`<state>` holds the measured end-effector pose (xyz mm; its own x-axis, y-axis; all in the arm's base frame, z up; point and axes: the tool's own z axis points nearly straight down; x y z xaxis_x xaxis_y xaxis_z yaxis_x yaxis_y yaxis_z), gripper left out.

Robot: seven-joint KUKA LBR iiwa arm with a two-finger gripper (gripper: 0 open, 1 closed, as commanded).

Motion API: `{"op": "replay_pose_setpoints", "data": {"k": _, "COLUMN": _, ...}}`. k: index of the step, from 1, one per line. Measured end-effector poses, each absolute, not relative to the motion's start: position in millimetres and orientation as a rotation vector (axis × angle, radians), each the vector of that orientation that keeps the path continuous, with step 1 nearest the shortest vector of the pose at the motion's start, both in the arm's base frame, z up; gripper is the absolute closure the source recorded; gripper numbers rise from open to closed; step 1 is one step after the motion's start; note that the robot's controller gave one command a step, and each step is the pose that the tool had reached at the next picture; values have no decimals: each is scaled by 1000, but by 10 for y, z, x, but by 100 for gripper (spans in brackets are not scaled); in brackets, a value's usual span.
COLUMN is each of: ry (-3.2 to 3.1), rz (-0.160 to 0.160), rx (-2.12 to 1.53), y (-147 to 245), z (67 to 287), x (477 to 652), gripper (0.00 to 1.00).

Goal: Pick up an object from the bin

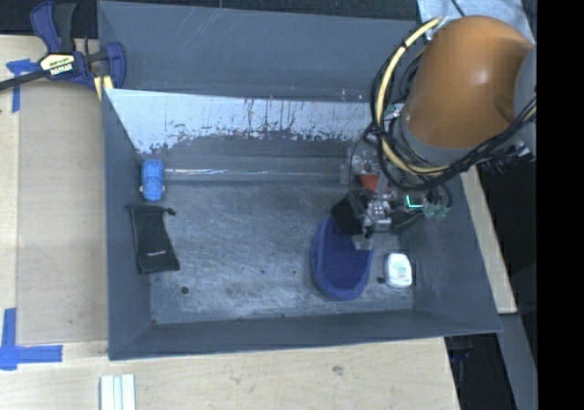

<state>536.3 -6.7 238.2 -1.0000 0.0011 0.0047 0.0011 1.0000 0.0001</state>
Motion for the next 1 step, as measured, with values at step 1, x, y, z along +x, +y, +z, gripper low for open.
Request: {"op": "replay_pose_setpoints", "data": {"k": 1, "ry": -3111, "rz": 3, "rx": 439, "y": -806, "z": 1584, "x": 5823, "gripper": 0}}
